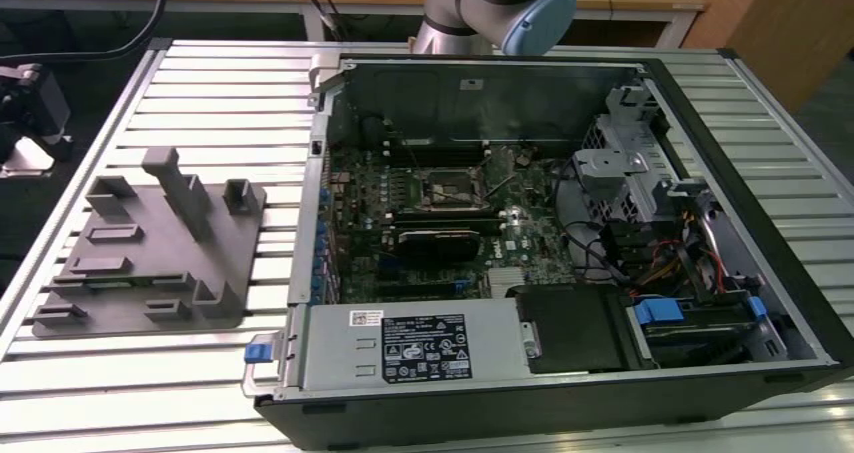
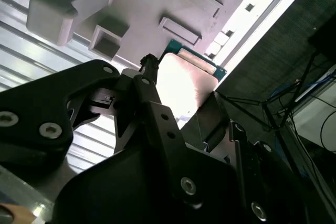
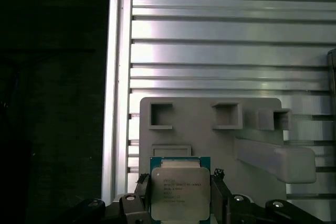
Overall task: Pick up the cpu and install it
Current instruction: 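Pick up the cpu and move it towards the insertion slot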
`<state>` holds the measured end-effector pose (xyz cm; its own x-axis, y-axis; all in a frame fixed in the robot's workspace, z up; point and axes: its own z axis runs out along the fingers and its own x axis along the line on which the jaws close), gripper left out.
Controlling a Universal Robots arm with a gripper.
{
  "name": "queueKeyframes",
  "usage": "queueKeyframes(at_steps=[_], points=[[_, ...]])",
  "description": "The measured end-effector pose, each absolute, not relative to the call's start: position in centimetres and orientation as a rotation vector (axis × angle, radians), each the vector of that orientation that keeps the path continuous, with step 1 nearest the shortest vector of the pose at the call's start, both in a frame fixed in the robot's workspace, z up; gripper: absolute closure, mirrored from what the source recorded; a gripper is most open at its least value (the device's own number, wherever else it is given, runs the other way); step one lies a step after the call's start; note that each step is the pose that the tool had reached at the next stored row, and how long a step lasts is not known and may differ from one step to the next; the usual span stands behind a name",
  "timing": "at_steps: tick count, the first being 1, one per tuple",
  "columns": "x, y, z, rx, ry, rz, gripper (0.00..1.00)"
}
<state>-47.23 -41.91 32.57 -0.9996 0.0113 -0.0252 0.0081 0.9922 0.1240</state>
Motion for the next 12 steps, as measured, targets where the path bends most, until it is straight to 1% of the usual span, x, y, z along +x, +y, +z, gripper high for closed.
queueKeyframes(at_steps=[12], points=[[-47.2,-41.9,33.9,0.015,3.109,0.204,0.46]])
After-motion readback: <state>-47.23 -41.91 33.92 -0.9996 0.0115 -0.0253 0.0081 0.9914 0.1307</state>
